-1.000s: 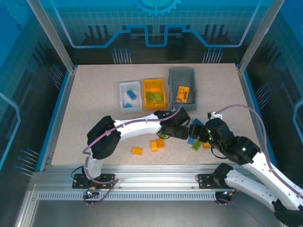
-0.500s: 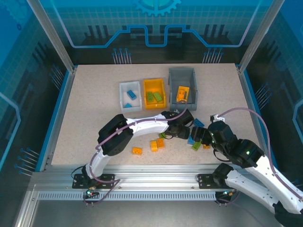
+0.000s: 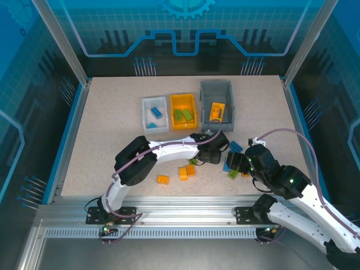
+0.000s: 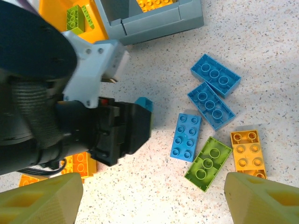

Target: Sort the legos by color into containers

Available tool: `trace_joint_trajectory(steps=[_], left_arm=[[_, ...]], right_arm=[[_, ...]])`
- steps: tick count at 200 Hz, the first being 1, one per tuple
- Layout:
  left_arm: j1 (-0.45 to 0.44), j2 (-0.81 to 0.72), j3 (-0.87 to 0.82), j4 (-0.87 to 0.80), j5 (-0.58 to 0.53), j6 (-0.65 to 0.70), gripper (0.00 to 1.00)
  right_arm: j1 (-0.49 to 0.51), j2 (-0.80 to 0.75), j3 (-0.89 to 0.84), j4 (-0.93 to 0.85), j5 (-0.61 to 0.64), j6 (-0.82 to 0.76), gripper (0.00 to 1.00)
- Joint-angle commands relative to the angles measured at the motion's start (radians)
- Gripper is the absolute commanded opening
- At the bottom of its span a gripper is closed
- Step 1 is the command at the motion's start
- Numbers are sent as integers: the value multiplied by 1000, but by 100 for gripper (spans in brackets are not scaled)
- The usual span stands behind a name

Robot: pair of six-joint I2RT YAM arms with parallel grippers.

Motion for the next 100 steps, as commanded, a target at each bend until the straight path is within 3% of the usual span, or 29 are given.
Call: trace_joint_trajectory(steps=[1,38,60,100], left_arm=[[38,-151,-40,-29,-79,20,38],[170,-324,-135,-75,-111,85,38],[308,-393,-187,-80,-82,127,38],[524,-362,-145,-98,-63,228,38]], right_arm=[[-12,3,-14,27,-23,-14,80],[-12,50,-24,137,-112,-80,80],[-10,127,-22,242,-207,-130,79],[51,300,32,361,-249,-175,79]])
